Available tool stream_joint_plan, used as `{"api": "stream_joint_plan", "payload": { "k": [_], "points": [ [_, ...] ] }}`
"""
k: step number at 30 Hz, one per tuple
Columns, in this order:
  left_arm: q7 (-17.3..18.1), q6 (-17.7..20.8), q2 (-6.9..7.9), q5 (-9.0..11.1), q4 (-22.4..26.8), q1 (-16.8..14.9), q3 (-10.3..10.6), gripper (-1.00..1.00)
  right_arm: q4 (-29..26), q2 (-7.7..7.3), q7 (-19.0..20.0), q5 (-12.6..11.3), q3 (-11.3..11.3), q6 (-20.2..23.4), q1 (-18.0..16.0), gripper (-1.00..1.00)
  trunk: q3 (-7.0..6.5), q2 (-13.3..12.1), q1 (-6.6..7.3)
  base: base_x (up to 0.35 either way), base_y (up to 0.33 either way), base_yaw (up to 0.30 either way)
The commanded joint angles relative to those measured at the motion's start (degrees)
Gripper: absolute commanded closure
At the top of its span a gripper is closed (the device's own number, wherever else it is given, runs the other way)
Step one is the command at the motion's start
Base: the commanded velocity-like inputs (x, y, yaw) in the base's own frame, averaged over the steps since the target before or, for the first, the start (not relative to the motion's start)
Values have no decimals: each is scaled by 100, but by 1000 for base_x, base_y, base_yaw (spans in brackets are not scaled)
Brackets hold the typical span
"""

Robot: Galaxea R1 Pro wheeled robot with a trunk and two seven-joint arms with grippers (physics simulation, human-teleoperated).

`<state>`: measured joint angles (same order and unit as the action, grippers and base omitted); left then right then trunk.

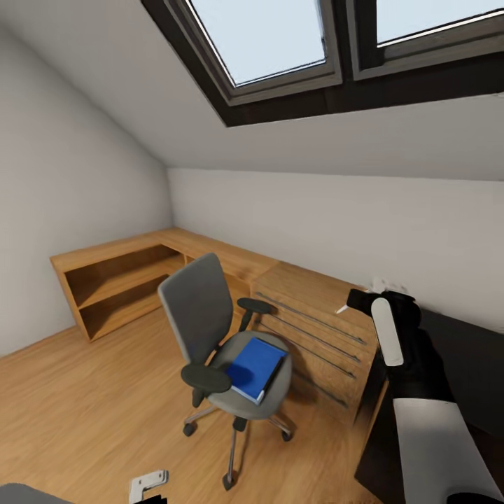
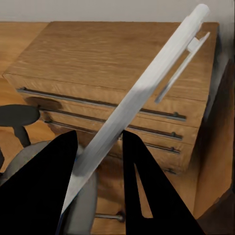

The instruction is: In the bedroom, organize the workspace by keeping the computer under the desk, ensuring the monitor is on the desk, placing the keyboard on the desk next to the monitor, placing the mouse on the desk next to the keyboard, moving the folder from the swivel chair onto the desk next to the mouse, stacking the notebook on top of the folder with the pen on top of the notebook, and positioning the swivel chair next to the desk.

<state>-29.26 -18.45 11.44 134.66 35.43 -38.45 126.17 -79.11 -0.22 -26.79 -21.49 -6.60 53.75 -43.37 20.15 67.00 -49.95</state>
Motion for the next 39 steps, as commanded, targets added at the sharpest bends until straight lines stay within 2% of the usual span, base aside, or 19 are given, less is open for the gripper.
{"api": "stream_joint_plan", "payload": {
  "k": [1,5,9,11,17,22,32,39],
  "points": [
    [-8,-44,-16,34,16,-5,70,-100,31,-16,-65,-61,0,13,-6,100,7,5,-1,0,0,-253],
    [-16,-58,-72,34,14,16,261,-100,319,-177,-106,-64,-12,6,-5,100,7,5,-1,0,-66,-258],
    [-12,-61,-133,34,16,24,314,-100,656,-380,-108,-71,-41,-19,-4,100,7,5,-1,0,-260,-261],
    [-11,-62,-200,34,12,40,318,-100,715,-448,-105,-73,-185,-17,-5,100,7,5,-1,0,-304,-261],
    [-16,-67,-236,34,9,56,320,-100,922,-584,-92,-77,-466,-15,-5,100,7,5,-1,0,-249,-210],
    [-15,-74,-233,34,-8,57,327,-100,1402,-616,-83,-62,-500,-42,24,100,7,5,-1,0,-47,-37],
    [-18,-112,-209,34,-18,57,329,-100,2318,-630,-90,-41,-473,-674,116,100,7,5,-1,0,-4,-3],
    [-11,-185,-209,34,-18,94,329,-100,2545,-733,-83,-47,-480,-1027,118,100,7,5,-1,0,0,0]
  ]
}}
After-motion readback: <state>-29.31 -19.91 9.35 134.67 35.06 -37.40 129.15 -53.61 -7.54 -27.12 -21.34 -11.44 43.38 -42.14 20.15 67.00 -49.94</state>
